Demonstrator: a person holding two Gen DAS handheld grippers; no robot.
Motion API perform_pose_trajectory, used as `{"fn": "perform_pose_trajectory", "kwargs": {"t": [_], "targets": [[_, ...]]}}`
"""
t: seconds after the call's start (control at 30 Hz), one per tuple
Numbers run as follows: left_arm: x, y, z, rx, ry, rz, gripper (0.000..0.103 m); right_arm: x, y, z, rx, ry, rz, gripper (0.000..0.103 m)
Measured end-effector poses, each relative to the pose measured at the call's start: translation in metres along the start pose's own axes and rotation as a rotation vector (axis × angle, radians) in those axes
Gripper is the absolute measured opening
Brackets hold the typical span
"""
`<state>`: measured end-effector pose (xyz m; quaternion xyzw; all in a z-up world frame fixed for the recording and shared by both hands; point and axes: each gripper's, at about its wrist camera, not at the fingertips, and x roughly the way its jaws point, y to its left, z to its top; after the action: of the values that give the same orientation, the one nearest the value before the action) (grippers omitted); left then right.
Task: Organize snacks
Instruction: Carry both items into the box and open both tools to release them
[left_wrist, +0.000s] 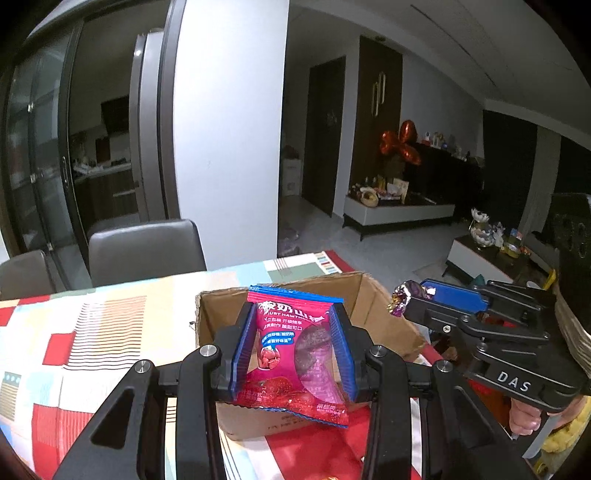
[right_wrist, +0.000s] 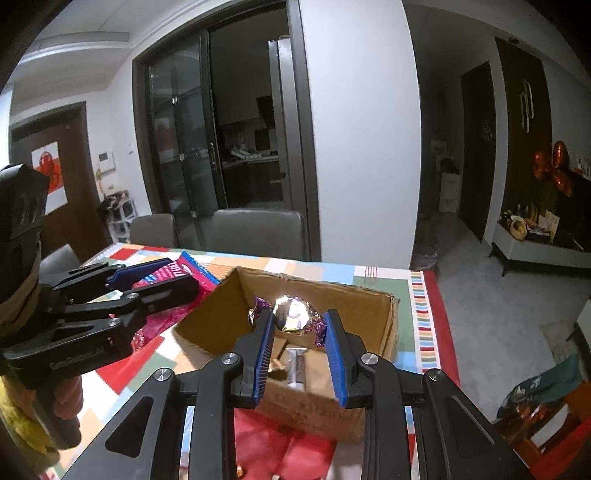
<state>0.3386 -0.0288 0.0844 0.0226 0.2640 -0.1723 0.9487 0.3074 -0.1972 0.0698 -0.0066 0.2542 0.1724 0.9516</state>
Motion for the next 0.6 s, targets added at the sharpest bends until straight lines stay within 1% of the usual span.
{"fn": "perform_pose_trajectory", "kwargs": {"t": [0.17, 0.3, 0.33, 0.37, 0.4, 0.43, 0.53, 0.57, 0.6], "targets": [[0.026, 0.002, 0.003, 0.009, 0.037, 0.002, 0.04, 0.024, -0.008, 0.001, 0.012, 0.037, -0.008, 0.029], [0.044, 0.0, 0.003, 0.025, 0.057, 0.034, 0.041, 0.041, -0.016, -0.002, 0.047, 0.062, -0.006, 0.029], [0.045, 0.0, 0.003, 0.027, 0.059, 0.044, 0.043, 0.045, -0.017, -0.002, 0.052, 0.068, -0.006, 0.03], [0.048, -0.001, 0.003, 0.031, 0.063, 0.051, 0.05, 0.047, -0.017, -0.003, 0.056, 0.07, -0.01, 0.031], [0.05, -0.002, 0.003, 0.032, 0.067, 0.056, 0.056, 0.048, -0.018, -0.004, 0.057, 0.071, -0.014, 0.036], [0.051, -0.002, 0.003, 0.029, 0.068, 0.063, 0.063, 0.049, -0.019, -0.005, 0.056, 0.074, -0.026, 0.042], [0.045, 0.0, 0.0, 0.021, 0.061, 0.078, 0.065, 0.048, -0.02, -0.004, 0.058, 0.081, -0.028, 0.043], [0.041, -0.001, -0.001, 0.018, 0.06, 0.083, 0.07, 0.046, -0.02, -0.005, 0.059, 0.083, -0.029, 0.043], [0.035, -0.002, -0.004, 0.013, 0.053, 0.084, 0.074, 0.043, -0.02, -0.006, 0.058, 0.084, -0.032, 0.043]]}}
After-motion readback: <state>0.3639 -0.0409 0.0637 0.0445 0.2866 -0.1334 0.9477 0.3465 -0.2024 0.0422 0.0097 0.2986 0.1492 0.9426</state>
